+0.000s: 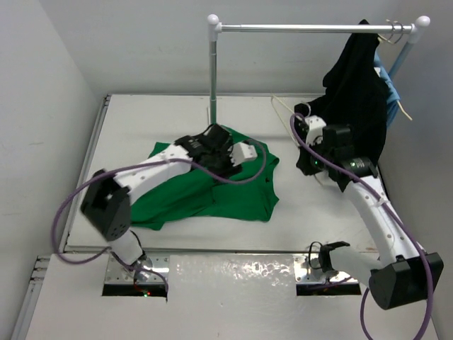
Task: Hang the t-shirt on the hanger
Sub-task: Pick up the hanger from the clothesline, then place the T-shirt on the hanger.
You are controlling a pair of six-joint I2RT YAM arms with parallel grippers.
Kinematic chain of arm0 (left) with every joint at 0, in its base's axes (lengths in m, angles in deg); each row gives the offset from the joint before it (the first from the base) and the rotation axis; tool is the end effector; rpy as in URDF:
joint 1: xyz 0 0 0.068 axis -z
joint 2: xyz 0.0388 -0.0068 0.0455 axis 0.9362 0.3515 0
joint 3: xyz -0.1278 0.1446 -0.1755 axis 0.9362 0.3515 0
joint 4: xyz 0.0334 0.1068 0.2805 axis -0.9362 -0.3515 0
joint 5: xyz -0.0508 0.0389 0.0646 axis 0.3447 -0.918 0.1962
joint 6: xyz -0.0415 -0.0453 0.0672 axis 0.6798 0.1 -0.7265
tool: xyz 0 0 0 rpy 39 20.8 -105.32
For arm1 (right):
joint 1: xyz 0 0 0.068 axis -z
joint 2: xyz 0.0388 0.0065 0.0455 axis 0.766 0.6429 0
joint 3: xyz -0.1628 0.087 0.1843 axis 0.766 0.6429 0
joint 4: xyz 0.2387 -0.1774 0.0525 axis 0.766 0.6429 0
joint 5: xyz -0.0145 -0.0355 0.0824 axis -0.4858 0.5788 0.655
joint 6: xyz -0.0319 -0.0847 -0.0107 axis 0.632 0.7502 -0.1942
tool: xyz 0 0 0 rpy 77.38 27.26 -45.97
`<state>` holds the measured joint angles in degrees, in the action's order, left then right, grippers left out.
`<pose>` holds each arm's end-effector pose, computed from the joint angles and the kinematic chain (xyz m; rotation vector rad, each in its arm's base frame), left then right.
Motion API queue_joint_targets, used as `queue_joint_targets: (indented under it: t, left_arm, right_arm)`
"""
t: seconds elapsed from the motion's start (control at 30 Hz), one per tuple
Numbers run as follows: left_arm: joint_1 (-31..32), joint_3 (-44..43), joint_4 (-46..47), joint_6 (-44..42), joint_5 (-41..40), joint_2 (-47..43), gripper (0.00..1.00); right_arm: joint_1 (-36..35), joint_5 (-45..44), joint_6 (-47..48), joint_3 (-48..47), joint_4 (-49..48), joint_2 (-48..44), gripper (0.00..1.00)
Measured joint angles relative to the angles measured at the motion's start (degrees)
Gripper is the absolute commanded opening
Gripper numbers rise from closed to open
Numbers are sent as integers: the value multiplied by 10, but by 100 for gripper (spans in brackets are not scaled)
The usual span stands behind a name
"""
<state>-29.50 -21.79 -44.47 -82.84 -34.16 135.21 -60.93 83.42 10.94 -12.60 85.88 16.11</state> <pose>0.3011 -0.2667 0.2054 1.6001 1.9949 -0.2116 0.3085 0.0716 0.2726 -0.2321 2.2706 0.2937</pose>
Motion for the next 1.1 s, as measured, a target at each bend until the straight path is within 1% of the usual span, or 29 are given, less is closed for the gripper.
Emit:
queue_joint_targets:
  t: [0.1, 0.27, 0.37, 0.43, 0.47, 0.57, 0.6, 0.63, 0.73, 0.83, 0.9, 1.07, 1.1]
  left_arm:
    - [4, -73, 24, 30, 7, 102, 57]
    - [2, -172, 51, 69, 20, 242, 58]
    - [3, -214, 67, 83, 23, 302, 57]
    - [4, -227, 69, 86, 28, 329, 52]
    - [5, -228, 70, 87, 32, 336, 48]
    - [5, -224, 71, 98, 47, 343, 22]
    - [5, -223, 72, 102, 50, 343, 3]
    - [6, -223, 73, 109, 50, 344, 0]
    - [5, -216, 80, 112, 39, 343, 0]
    - [3, -165, 101, 115, 23, 321, 0]
    - [1, -113, 101, 112, 9, 280, 0]
    - [-10, 12, 67, 94, -20, 166, 0]
    - [-14, 29, 53, 88, -25, 147, 3]
  right_arm:
    - [1, -5, -17, 69, -3, -23, 0]
    - [6, -26, -46, 138, -14, -31, 0]
    - [13, -32, -62, 179, -36, -32, 0]
    - [20, -33, -69, 203, -43, -33, 0]
    - [23, -34, -71, 215, -47, -34, 0]
    - [30, -36, -76, 232, -52, -38, 0]
    - [30, -35, -77, 236, -57, -41, 0]
    - [30, -34, -79, 238, -60, -44, 0]
    - [30, -23, -81, 244, -68, -55, 0]
    - [30, 7, -86, 257, -80, -73, 0]
    - [29, 30, -90, 266, -87, -86, 0]
    - [23, 62, -96, 280, -94, -111, 0]
    - [22, 66, -97, 281, -95, -113, 0]
